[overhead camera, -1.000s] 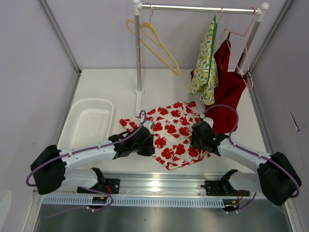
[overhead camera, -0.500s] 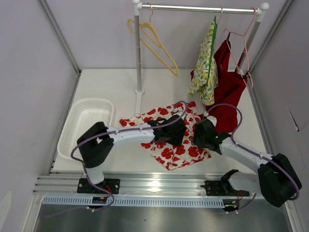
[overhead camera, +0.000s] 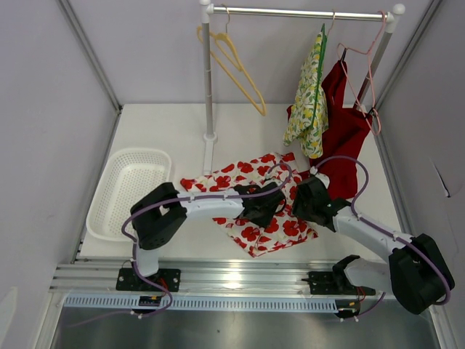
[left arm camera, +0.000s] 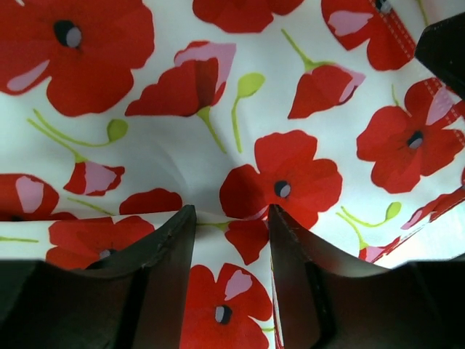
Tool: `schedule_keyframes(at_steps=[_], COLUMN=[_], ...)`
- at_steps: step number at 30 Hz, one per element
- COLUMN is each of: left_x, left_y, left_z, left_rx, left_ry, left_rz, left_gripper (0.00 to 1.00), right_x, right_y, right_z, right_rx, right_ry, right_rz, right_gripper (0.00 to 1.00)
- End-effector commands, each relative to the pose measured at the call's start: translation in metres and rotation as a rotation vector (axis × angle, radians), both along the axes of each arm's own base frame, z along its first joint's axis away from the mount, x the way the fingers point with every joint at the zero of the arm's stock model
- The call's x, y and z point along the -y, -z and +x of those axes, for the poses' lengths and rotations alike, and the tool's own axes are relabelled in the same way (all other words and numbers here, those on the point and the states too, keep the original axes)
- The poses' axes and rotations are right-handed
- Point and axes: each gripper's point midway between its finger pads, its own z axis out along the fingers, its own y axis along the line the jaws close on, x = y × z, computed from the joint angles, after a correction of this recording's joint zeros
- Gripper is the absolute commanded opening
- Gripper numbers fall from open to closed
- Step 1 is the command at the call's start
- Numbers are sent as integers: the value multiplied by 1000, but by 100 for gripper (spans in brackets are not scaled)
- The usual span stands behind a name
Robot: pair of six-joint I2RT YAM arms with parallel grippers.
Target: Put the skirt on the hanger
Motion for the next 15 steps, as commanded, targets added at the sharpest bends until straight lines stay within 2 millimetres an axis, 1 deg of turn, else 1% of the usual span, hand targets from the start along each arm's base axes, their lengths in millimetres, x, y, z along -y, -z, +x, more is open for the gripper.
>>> schedule_keyframes(at_steps=[1, 2, 4, 5, 7, 8, 9, 10, 11, 13, 14, 15], left_x=[0, -2, -10, -13, -22, -23, -30, -32, -42, -48, -59, -62], left_y=[-7, -7, -6, -5, -2, -3, 0, 0, 5, -2, 5, 4], left_z=[2, 1, 1, 0, -2, -3, -7, -8, -13, -17, -25, -29], left_rx=[43, 49, 68, 71, 74, 77, 69, 66, 55, 50, 28, 18], left_ry=[18, 19, 17, 21, 21, 24, 21, 17, 15, -5, -6, -25], left_rz=[42, 54, 99, 114, 150, 153, 165, 164, 183, 166, 183, 171], left_gripper=[47, 41, 36, 29, 22, 15, 12, 9, 3, 0, 0, 0], right_x=[-1, 0, 1, 1, 2, 2, 2, 2, 3, 4, 4, 5], right_y=[-5, -6, -3, -2, -2, -2, -2, -2, -2, -1, -1, -1], right_z=[4, 5, 4, 4, 4, 4, 5, 5, 5, 5, 5, 5], right_rx=[33, 37, 32, 30, 30, 29, 30, 32, 30, 28, 28, 29], right_ry=[-11, -8, -5, -5, -3, -2, -2, -4, 1, 3, 1, 3], right_rz=[14, 15, 15, 15, 17, 17, 17, 20, 19, 20, 22, 23], right_gripper=[53, 53, 53, 53, 54, 54, 53, 53, 54, 53, 53, 53])
